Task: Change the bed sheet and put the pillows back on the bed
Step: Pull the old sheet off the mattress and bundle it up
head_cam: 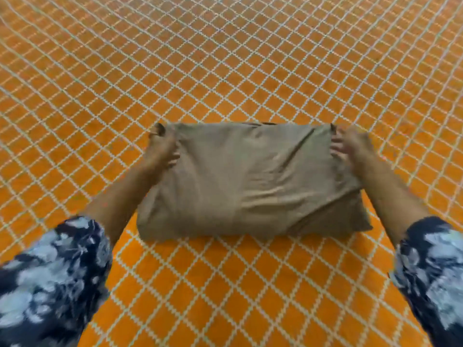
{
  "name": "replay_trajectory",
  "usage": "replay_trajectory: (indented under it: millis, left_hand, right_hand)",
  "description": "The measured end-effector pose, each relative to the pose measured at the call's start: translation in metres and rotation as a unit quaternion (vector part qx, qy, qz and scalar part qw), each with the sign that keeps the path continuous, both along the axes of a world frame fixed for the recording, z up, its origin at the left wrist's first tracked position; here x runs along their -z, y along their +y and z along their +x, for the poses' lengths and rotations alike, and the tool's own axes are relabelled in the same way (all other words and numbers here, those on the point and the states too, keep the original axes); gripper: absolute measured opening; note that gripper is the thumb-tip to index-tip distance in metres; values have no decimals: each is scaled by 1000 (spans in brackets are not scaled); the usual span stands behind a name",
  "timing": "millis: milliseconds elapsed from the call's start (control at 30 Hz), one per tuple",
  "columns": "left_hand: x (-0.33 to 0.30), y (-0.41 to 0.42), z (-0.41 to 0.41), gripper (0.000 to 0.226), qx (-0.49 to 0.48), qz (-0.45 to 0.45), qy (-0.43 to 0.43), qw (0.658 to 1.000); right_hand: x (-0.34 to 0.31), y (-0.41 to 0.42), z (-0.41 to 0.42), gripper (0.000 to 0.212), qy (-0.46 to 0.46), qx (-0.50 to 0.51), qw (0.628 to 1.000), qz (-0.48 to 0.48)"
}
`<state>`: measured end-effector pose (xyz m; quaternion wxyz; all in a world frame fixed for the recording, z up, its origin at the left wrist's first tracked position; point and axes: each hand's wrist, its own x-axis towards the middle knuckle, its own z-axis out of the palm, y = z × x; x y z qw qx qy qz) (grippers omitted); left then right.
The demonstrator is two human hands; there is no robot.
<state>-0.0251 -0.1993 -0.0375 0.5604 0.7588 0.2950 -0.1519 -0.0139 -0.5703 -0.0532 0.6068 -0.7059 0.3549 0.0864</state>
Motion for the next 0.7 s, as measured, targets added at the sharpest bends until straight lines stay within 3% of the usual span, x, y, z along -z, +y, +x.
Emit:
replay_trajectory:
  millis: [67,133,200,300,400,467,533,700]
  left_hand:
    - [27,-24,-30,21,133,146,-76,977]
    - [44,-43,-56,53,280,220,-94,930]
    - [55,-55,-58,64,367,255,-124,886]
    - [61,-76,-22,73,438,309,-150,831]
    - [65,-98,30,86,472,343,-142,799]
    - [71,-111,61,97,488,346,-118,793]
    - [78,-124,87,109,497,334,-85,796]
    - [98,-145,111,116,562,371,-11,739]
  right_hand:
    - [20,20,-33,28,-20,-129,966,-223]
    - [24,51,-86,31,-87,-146,943,-287]
    - [18,89,-142,24,-141,-74,948,-276]
    - [26,131,-199,22,-56,149,976,-150]
    - [44,160,-216,29,121,313,939,79]
    - [48,172,-209,47,169,343,899,214]
    - [52,177,-198,67,168,371,866,291]
    - [71,172,-182,73,192,380,841,332]
